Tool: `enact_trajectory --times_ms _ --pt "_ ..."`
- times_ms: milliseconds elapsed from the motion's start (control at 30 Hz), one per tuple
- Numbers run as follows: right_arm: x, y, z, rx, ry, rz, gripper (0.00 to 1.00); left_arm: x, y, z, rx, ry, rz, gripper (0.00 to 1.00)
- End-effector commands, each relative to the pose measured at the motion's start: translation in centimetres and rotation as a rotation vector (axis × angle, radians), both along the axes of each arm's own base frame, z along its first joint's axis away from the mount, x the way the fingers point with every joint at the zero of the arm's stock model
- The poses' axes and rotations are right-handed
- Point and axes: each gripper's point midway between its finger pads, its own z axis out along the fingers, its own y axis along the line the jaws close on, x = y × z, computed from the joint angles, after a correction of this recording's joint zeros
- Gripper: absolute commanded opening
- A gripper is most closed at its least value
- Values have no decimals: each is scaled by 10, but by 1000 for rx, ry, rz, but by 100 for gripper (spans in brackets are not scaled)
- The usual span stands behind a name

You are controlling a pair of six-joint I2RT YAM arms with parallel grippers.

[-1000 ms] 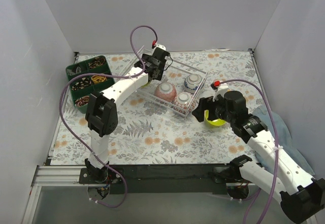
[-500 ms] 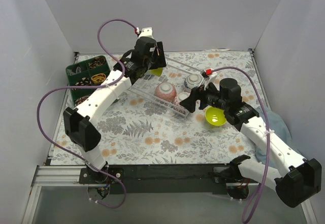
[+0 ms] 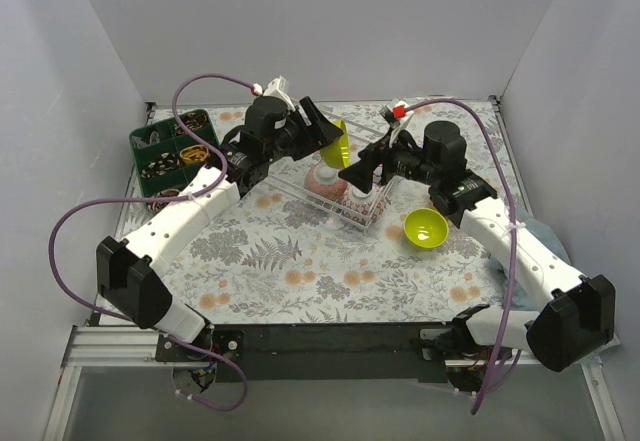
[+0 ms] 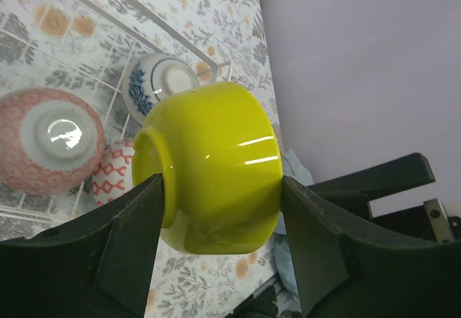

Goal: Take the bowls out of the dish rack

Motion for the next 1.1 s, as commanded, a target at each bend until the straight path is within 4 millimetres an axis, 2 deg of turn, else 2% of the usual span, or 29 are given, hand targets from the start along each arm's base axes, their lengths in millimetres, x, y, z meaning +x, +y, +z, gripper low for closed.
enact_trajectory --times_ms 0,200,333,367,433,467,533,567,600,700,733,800,833,967,1067 --pt "2 15 34 44 -106 86 89 -22 -10 39 -201 -29 -71 2" --pt "-5 26 27 53 -65 175 81 -33 -13 38 -293 2 -92 2" --pt "-7 27 22 55 -43 190 64 -38 -11 35 -321 12 -94 2" --pt "-8 28 22 57 -41 196 53 -38 -11 35 -324 11 -94 2" --pt "-10 28 19 59 -28 199 38 -39 -11 29 -323 22 -93 2" --pt "-11 28 19 59 -22 199 25 -41 -11 29 -327 20 -98 2" --pt "-10 26 16 52 -10 185 12 -41 -10 26 -324 23 -96 6" --pt "-12 25 15 45 -3 179 3 -42 -8 25 -320 21 -89 8" --pt "-12 23 14 39 3 168 1 -42 -7 23 -312 17 -85 11" --pt "-16 17 10 16 12 148 1 -43 2 23 -289 -15 -60 31" --pt "-18 14 5 3 33 144 1 -43 4 23 -283 -25 -55 43" --pt "-24 7 -2 -22 48 124 1 -45 8 25 -258 -59 -53 58" --pt "-26 5 -5 -32 56 117 1 -46 10 27 -248 -75 -52 72" --pt "-38 -13 -13 -91 76 65 1 -47 19 36 -184 -170 -52 90" --pt "-44 -31 -23 -152 109 -11 1 -44 31 36 -90 -243 -26 97"
